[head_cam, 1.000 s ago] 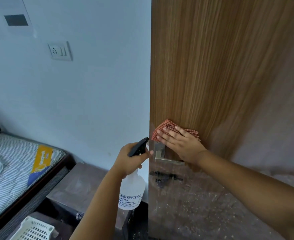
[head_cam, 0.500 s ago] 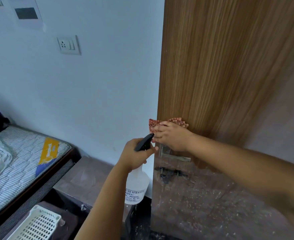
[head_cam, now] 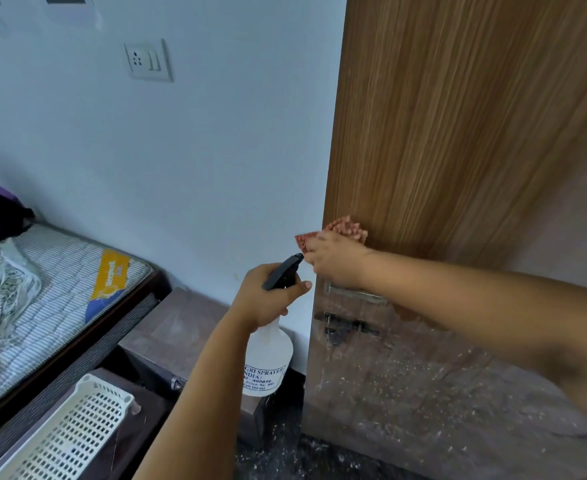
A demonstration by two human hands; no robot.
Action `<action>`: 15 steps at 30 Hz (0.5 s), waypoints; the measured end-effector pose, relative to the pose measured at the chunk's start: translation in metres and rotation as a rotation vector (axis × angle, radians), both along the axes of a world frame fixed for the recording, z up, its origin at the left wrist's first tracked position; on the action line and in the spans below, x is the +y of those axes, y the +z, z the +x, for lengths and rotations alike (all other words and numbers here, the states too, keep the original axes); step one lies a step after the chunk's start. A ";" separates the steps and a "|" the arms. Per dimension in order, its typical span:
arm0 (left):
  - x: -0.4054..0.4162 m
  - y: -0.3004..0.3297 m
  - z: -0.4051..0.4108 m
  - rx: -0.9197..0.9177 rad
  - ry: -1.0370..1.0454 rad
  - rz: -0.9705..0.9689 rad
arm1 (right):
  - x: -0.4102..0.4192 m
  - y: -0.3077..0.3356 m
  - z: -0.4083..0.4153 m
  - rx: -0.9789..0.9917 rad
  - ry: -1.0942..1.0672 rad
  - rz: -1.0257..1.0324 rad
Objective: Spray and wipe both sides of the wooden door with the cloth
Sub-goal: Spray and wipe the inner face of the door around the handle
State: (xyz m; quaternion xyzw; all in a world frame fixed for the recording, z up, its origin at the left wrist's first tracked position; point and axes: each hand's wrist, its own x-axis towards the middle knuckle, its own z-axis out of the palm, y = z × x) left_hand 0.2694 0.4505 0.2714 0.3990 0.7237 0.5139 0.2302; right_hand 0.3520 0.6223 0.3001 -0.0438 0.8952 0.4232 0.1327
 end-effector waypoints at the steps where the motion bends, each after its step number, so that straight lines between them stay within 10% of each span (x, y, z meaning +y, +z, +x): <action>1: -0.002 -0.001 -0.001 -0.012 0.008 0.005 | -0.008 -0.015 -0.006 -0.067 -0.036 0.041; 7: -0.015 -0.003 -0.008 0.059 0.025 -0.015 | -0.035 -0.061 -0.034 -0.261 -0.252 0.057; 15: -0.005 0.004 0.000 0.121 0.000 -0.076 | 0.003 0.031 0.010 0.104 -0.020 -0.109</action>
